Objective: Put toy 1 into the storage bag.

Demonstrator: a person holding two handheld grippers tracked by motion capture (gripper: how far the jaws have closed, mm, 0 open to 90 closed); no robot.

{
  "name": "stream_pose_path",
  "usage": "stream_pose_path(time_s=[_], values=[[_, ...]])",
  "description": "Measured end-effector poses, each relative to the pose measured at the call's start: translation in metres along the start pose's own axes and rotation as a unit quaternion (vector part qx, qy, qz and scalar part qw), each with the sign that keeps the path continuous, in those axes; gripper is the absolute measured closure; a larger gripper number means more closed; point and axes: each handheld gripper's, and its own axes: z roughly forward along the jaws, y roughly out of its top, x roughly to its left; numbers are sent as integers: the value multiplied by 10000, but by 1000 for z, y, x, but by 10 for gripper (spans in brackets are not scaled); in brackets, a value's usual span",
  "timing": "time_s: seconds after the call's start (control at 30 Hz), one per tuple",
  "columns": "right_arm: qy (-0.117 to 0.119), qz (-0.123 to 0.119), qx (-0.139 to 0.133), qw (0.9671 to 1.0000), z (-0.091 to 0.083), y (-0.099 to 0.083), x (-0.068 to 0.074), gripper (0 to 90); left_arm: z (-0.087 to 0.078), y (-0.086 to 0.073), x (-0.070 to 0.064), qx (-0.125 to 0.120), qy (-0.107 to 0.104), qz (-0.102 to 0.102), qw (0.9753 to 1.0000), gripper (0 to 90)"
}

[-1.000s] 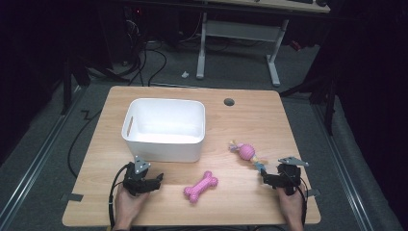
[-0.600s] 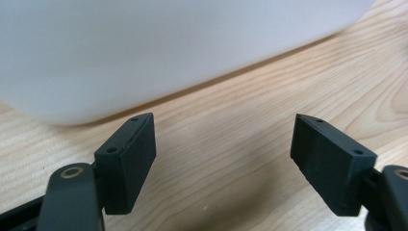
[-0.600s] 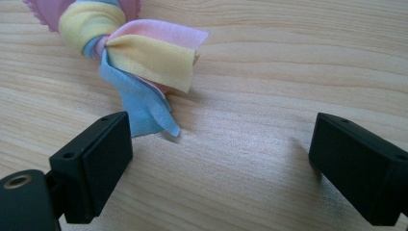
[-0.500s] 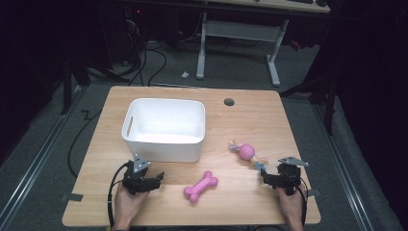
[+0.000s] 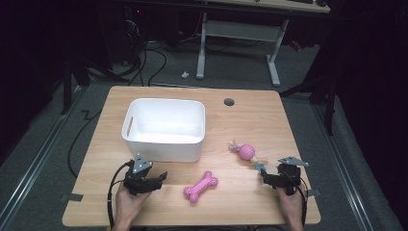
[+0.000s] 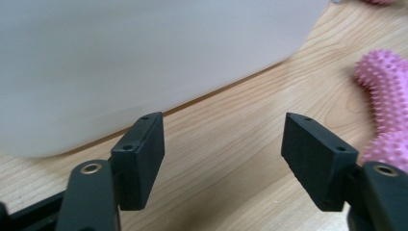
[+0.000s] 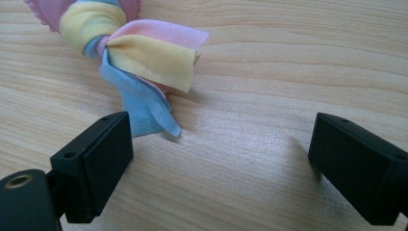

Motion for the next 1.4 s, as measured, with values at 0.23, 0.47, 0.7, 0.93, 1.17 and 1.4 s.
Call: stream_pose_path(time_s=[0.23, 0.47, 0.7, 0.93, 1.17, 1.4], values=[[-4, -3, 3, 10000, 0, 0, 0, 83, -6, 10, -7, 78, -167, 18, 9998, 326], [-1, -1, -3, 10000, 0, 0, 0, 83, -11, 19, -17, 125, -272, 144, 9994, 324], [4, -12, -7, 10000, 0, 0, 0, 85, -14, 36, -34, 145, -449, 376, 9982, 327], [0, -19, -2, 10000, 0, 0, 0, 85, -7, 49, -52, 305, -665, 605, 9955, 356], [0, -17, -2, 10000, 0, 0, 0, 85, 9, 59, -74, 573, -779, 928, 9910, 355], [0, -17, -4, 10000, 0, 0, 0, 87, 26, 69, -94, 915, -977, 1190, 9838, 374]])
